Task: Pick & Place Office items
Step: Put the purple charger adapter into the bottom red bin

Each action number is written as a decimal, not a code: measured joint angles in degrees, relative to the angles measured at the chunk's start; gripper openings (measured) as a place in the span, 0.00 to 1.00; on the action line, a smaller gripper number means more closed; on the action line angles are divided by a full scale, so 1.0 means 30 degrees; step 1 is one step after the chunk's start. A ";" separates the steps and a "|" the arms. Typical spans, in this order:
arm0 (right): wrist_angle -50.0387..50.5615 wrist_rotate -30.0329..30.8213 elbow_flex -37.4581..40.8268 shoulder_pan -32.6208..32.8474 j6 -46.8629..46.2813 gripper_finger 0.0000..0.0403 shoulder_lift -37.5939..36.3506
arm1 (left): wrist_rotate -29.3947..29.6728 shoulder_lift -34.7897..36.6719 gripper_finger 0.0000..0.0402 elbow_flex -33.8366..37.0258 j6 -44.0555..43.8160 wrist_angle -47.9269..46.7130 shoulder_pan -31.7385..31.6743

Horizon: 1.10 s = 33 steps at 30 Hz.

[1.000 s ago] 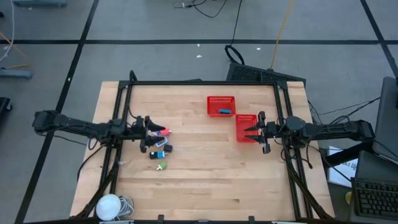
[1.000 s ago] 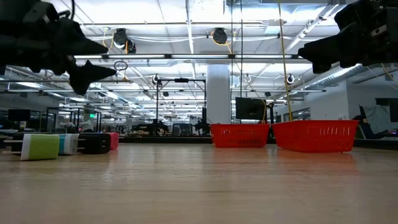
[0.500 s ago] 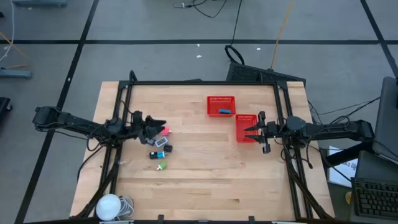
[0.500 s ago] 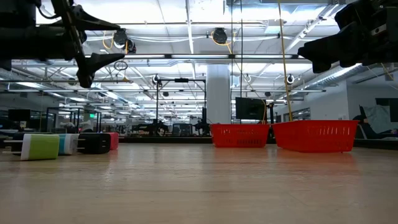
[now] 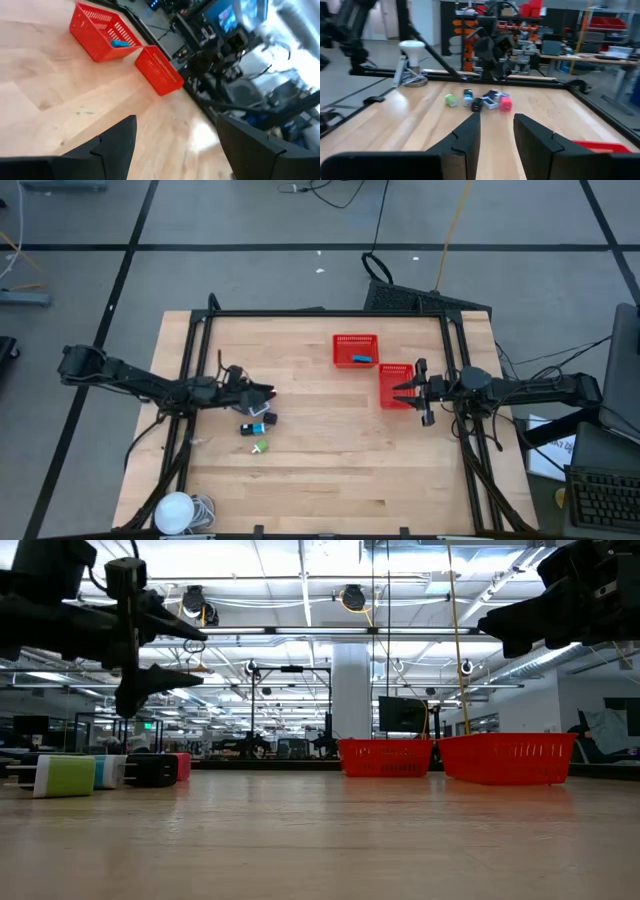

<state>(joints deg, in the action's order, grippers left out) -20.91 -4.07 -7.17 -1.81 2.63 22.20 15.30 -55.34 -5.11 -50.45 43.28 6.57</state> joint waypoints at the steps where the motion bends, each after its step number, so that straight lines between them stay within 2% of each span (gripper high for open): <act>1: 0.0048 0.0289 -0.0003 -0.0003 0.0003 0.26 -0.0007 | -0.0130 -0.0264 0.68 -0.0353 0.0644 -0.0176 0.0024; 4: 0.0068 0.0866 -0.0003 -0.0003 -0.0010 0.26 0.0060 | -0.0612 -0.0850 0.68 -0.2007 0.2684 -0.2374 0.0170; 8: 0.0070 0.0885 -0.0003 -0.0003 -0.0114 0.26 0.0206 | -0.1008 -0.1002 0.68 -0.5226 0.3283 -1.0849 0.0226; 13: 0.0076 0.0864 -0.0003 -0.0003 -0.0112 0.26 0.0408 | -0.0045 -0.1539 0.68 -0.9277 0.1166 -2.2508 0.0090; 17: 0.0076 0.0856 -0.0003 -0.0003 -0.0137 0.26 0.0601 | 0.0865 -0.1772 0.68 -1.0847 -0.1405 -2.7576 0.0029; 19: 0.0100 0.0851 -0.0003 -0.0003 -0.0133 0.26 0.0717 | 0.1301 -0.1818 0.68 -1.0827 -0.2577 -2.9015 0.0029; 24: 0.0171 0.0849 -0.0003 -0.0003 -0.0138 0.26 0.0945 | 0.2284 -0.1811 0.68 -0.9917 -0.5510 -3.0048 0.0029; 28: 0.0149 0.0849 -0.0003 -0.0003 -0.0138 0.26 0.0991 | 0.2223 -0.1843 0.68 -0.8782 -0.7200 -2.9250 0.0029; 33: -0.0003 0.0849 -0.0003 -0.0003 -0.0138 0.26 0.0991 | 0.1927 -0.2779 0.68 -0.7710 -0.6024 -2.6398 0.0072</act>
<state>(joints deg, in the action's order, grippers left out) -20.92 -1.52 -7.18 -1.83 2.22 25.17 21.08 -63.68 -28.24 -68.52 -35.91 6.78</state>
